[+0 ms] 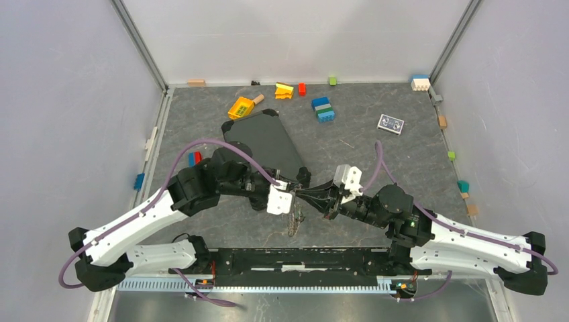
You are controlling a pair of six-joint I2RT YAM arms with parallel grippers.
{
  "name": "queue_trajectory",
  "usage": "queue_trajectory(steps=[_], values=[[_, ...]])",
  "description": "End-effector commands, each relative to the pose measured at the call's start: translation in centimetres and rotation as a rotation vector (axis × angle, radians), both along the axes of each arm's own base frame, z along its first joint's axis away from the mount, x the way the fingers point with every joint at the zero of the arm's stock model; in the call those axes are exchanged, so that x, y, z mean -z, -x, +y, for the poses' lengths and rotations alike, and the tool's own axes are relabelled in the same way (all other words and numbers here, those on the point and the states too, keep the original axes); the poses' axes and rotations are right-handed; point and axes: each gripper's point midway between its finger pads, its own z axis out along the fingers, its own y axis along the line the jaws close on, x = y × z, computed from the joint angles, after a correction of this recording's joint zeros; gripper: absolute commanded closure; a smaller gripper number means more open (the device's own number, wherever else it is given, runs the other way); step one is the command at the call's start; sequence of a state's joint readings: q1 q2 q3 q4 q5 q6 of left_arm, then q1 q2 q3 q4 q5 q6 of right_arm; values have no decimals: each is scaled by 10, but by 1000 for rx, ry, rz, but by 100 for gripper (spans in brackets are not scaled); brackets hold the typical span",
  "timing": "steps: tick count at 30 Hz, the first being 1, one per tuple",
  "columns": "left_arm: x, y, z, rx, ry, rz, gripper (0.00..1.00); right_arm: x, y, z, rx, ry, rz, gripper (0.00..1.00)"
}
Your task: Remove the keys from the keyring
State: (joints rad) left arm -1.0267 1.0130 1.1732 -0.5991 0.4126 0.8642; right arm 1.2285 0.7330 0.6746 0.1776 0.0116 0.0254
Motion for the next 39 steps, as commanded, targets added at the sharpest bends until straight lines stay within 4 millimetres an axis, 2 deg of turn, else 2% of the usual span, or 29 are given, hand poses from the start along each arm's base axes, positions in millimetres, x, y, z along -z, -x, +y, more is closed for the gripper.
queue_trajectory(steps=[1, 12, 25, 39], values=[[-26, 11, -5, 88, 94, -87, 98, -12, -11, -4, 69, -96, 88, 100], [-28, 15, 0, 125, 121, -174, 98, -22, -11, -2, 69, -190, 212, 100], [-28, 14, 1, 131, 135, -217, 98, -15, -18, 3, 109, -213, 382, 100], [-26, 11, 2, 122, 125, -234, 98, -21, -32, -8, 203, -278, 489, 100]])
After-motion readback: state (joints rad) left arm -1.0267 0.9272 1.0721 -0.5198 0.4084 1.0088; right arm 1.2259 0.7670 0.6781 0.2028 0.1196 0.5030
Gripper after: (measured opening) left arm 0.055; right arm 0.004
